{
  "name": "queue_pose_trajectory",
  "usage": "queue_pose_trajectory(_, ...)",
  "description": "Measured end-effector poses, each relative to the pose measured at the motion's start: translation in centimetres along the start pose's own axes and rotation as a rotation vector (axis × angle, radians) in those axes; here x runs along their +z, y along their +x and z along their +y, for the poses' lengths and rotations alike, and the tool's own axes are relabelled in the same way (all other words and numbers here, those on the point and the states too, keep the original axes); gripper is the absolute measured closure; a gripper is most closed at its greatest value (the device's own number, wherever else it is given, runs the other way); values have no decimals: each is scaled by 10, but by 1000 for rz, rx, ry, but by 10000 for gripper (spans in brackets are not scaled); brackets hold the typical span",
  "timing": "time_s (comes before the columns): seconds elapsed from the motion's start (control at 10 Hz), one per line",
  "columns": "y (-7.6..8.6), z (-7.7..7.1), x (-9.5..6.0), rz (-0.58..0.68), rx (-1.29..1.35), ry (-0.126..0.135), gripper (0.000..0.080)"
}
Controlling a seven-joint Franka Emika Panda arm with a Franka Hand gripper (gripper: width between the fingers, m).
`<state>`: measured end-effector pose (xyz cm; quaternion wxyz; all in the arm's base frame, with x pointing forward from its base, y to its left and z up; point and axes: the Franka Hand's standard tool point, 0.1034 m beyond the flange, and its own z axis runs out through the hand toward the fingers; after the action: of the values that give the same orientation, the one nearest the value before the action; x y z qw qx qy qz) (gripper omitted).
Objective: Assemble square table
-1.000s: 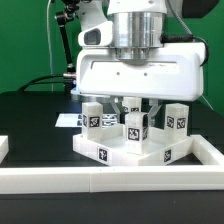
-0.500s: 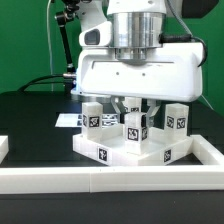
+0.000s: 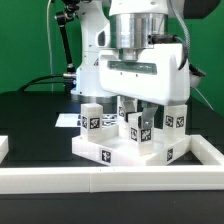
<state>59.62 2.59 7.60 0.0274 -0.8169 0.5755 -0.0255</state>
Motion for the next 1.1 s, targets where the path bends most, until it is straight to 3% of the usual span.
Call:
queue_pose_trajectory(0.6,-7,-1,1,-27,592,11,509)
queue_pose_trajectory(1.1,-11,-4,1,-46,902,13,509)
